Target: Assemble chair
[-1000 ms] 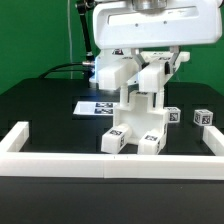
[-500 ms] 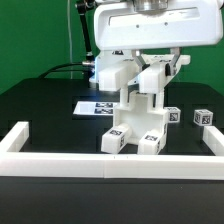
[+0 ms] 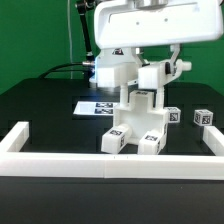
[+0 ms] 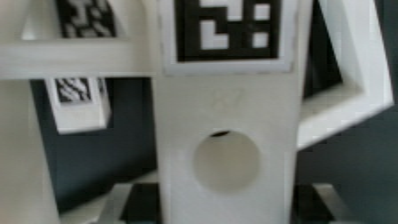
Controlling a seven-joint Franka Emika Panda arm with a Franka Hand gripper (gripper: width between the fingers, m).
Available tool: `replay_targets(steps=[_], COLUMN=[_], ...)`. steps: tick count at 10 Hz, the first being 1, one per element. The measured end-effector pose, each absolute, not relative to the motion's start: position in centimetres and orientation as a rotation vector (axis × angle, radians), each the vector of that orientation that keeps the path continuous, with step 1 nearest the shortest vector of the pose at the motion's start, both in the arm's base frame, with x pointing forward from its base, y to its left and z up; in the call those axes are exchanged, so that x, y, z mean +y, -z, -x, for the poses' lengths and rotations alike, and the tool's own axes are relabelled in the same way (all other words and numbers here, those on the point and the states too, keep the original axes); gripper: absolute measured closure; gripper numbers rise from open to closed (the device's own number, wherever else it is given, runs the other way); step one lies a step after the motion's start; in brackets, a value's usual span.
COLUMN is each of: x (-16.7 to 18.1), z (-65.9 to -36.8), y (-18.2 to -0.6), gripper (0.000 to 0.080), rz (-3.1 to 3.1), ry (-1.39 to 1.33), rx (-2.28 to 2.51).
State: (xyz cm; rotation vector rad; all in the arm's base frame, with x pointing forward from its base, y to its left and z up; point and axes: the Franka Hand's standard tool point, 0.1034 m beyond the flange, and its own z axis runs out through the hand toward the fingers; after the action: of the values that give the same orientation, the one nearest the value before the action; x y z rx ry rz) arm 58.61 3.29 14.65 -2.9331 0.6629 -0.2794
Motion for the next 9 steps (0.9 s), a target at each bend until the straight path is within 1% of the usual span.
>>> replay_targets(steps=[1, 6, 9], x=[3.62, 3.54, 3.02], z=[-58.17, -58.05, -57.78], y=[-14.23, -14.13, -14.56], gripper=[0.0509, 0.0509, 0.0509], rz=[2.937, 2.939, 2.943], ry=[0.336, 0.33, 0.206], rx=[0.652, 0.649, 0.643])
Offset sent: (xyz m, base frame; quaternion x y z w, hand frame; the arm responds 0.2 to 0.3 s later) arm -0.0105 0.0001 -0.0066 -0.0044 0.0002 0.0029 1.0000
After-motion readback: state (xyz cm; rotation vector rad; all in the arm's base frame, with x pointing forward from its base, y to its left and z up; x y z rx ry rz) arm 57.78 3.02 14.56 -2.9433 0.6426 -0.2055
